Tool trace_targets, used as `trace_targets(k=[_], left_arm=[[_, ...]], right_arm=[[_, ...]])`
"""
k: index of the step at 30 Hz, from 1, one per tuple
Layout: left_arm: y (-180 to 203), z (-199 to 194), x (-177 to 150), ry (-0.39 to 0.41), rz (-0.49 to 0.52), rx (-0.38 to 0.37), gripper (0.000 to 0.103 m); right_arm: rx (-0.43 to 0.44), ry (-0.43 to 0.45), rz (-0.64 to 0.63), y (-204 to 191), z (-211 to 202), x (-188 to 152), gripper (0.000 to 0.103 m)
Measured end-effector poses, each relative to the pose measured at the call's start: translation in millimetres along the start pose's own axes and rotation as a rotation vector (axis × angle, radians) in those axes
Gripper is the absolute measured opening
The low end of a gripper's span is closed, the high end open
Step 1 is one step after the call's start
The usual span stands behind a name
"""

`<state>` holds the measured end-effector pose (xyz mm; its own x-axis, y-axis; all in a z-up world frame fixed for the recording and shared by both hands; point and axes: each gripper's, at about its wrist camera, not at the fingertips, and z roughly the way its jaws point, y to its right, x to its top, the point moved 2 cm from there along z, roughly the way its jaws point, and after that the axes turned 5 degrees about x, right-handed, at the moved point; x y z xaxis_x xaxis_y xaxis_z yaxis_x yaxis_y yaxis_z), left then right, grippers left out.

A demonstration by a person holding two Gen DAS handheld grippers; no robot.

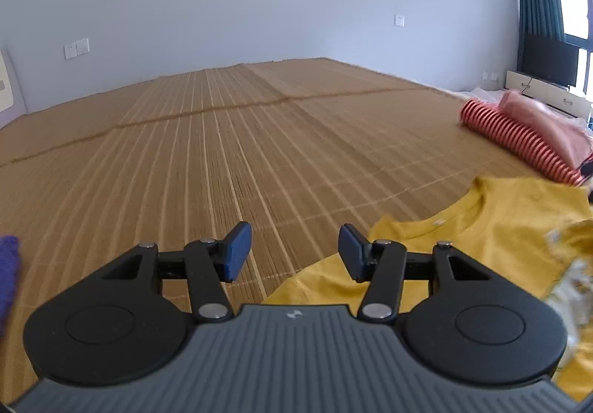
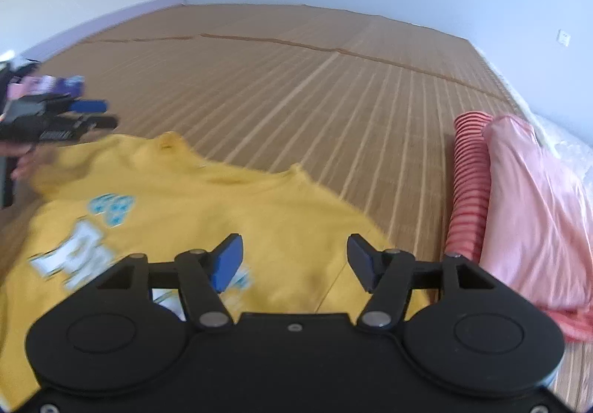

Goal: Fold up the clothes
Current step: 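Open the right gripper and withdraw both grippers from the flat shirt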

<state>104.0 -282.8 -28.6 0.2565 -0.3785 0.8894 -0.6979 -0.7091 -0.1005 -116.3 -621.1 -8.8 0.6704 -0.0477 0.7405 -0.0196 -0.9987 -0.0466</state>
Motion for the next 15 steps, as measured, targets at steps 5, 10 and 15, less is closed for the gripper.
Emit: trace_targets(k=[5, 10, 15], left_arm=[[2, -94, 22, 0.042, 0.029, 0.087, 0.059], [14, -196, 22, 0.097, 0.140, 0.097, 0.066], [30, -254, -24, -0.015, 0.221, 0.059, 0.066]], right_arm=[[0.014, 0.032, -0.059, -32, -48, -17, 0.069], [0.007, 0.036, -0.122, -57, -92, -43, 0.076], [0.014, -0.018, -0.107, -67, -114, -82, 0.076]])
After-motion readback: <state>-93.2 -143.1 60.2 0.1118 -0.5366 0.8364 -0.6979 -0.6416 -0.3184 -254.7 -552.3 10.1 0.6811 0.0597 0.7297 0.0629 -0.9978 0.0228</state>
